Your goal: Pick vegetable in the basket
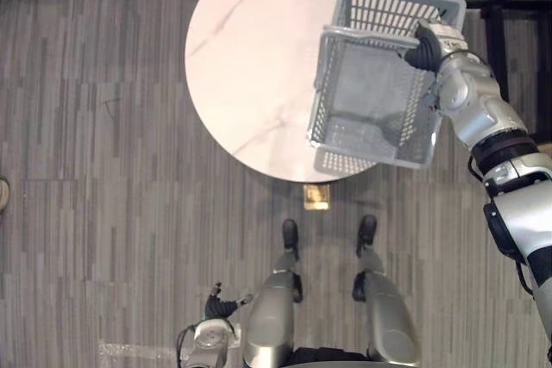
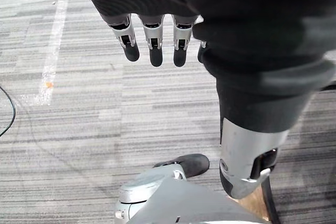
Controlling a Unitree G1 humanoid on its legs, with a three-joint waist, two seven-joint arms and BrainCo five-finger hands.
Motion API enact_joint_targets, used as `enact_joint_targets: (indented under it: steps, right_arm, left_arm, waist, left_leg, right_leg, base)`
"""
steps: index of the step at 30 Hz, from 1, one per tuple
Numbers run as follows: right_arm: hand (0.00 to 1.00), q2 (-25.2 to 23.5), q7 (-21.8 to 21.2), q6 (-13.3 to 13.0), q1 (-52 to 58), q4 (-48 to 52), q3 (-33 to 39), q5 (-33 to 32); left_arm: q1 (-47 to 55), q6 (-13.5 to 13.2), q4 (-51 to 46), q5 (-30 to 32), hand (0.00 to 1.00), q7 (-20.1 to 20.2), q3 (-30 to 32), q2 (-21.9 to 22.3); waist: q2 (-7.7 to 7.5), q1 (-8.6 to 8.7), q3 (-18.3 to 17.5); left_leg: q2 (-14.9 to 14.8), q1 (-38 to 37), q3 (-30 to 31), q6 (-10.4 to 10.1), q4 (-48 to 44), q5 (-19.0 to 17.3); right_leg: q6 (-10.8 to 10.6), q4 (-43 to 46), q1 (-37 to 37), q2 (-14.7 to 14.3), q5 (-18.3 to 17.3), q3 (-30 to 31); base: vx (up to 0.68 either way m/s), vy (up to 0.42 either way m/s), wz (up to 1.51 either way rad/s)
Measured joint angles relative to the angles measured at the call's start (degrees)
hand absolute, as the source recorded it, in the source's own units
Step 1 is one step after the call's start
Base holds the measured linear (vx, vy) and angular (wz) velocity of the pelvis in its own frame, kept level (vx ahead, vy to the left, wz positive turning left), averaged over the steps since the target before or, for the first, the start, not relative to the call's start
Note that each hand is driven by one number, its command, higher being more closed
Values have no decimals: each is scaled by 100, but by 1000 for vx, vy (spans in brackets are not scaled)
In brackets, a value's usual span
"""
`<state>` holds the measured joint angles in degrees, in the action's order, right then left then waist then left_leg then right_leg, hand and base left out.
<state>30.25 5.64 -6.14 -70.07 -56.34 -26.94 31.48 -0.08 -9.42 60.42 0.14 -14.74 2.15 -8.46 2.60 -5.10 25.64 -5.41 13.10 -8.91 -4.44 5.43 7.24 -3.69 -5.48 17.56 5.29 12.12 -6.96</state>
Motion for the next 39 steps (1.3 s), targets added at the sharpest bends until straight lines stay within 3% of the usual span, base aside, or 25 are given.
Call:
enact_joint_targets:
  steps: [6, 13, 18, 23, 25, 29, 39]
  right_arm:
    - [100, -36, -178, -220, 207, 451, -568, -2]
    - [100, -195, -348, -288, 625, 959, -1017, -16]
    - [100, 18, -443, -492, 960, 1860, -1189, -127]
    - [100, 602, -550, -719, 1811, 3282, -1187, -525]
    - [100, 857, -578, -795, 2091, 3712, -1179, -647]
    - [100, 1534, -665, -876, 2866, 4566, -1157, -785]
    - [100, 2409, -1039, -1232, 4597, 5499, -596, -967]
  left_arm:
    - [-14, 6, 6, 14, 0, -44, 56, 2]
    - [-18, 11, 78, 71, 0, -88, 265, 17]
    - [4, 101, 149, 130, 0, -104, 434, 16]
    - [190, 133, 302, 344, 0, -111, 504, 11]
    - [251, 142, 326, 356, 0, -110, 505, 7]
    - [285, 247, 352, 579, 0, -95, 506, 10]
    - [655, 252, 357, 756, 0, 55, 495, -5]
  waist:
    - [-37, 2, -33]
    - [-107, 27, -252]
    - [-295, 60, -548]
    - [-496, 225, -1069]
    - [-517, 351, -1202]
    - [-524, 425, -1412]
    - [-559, 643, -1818]
  left_leg:
    - [-26, -115, -55, -28, 0, -21]
    - [-52, -325, -160, -65, -1, -54]
    - [-89, -497, -302, -99, 0, -98]
    - [-137, -752, -485, -138, 2, -200]
    - [-140, -799, -500, -144, 2, -206]
    - [-175, -932, -625, -196, 30, -263]
    - [-173, -1036, -641, -203, 40, -268]
  right_leg:
    - [-7, -50, -103, -43, 8, 60]
    - [4, -53, -255, -77, 16, 155]
    - [-16, -57, -348, -121, -1, 294]
    - [34, -60, -499, -152, -56, 444]
    - [35, -60, -530, -153, -60, 450]
    - [78, -60, -598, -172, -93, 568]
    - [84, -60, -695, -166, -99, 590]
  base:
    - [12, 5, -5]
    - [12, 10, -8]
    - [3, 4, -15]
    - [22, 10, -16]
    - [19, 7, -12]
    - [2, 3, -15]
    - [1, 2, -1]
